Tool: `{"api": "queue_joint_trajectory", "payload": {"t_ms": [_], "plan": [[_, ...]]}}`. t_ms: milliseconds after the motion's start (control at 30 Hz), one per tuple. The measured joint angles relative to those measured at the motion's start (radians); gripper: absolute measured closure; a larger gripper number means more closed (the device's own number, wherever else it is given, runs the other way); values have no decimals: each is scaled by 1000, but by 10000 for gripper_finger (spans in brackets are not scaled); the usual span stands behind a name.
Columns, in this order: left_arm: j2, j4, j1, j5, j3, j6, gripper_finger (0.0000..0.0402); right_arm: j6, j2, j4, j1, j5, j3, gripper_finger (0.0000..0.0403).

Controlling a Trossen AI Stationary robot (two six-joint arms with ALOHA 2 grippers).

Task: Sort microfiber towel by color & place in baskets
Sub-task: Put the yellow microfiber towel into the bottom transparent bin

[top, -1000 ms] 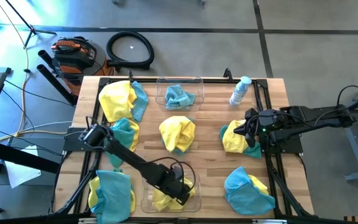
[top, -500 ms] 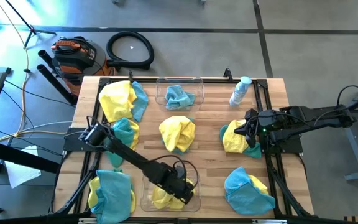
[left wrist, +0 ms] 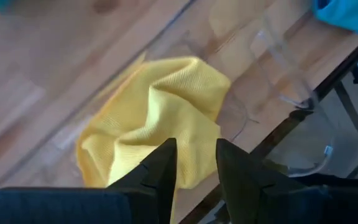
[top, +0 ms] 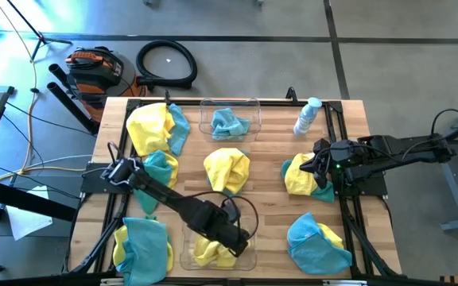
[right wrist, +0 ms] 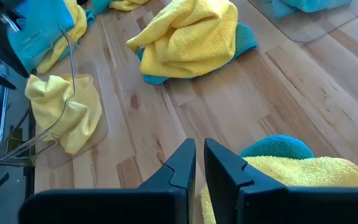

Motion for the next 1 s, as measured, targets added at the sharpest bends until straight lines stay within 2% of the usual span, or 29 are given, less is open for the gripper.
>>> {"api": "queue_joint_trajectory", "payload": {"t_ms": [133, 300, 500, 633, 800, 1000], "plan": [[0, -97, 18, -8, 69, 93, 302, 76, 0, 0, 0, 0, 0, 375], [0, -229, 42, -74, 132, 189, 303, 102, 0, 3, 0, 1, 0, 375], [-63, -411, 69, -169, 135, 294, 303, 150, 1, 13, 0, 2, 0, 375], [-152, -396, 91, -241, 100, 400, 303, 150, 7, 48, 0, 15, 0, 375], [-318, -403, 124, -313, -47, 473, 303, 150, 33, 117, 0, 84, 0, 375], [-587, -303, 158, -336, -378, 481, 303, 165, 89, 195, 0, 151, 0, 375]]}}
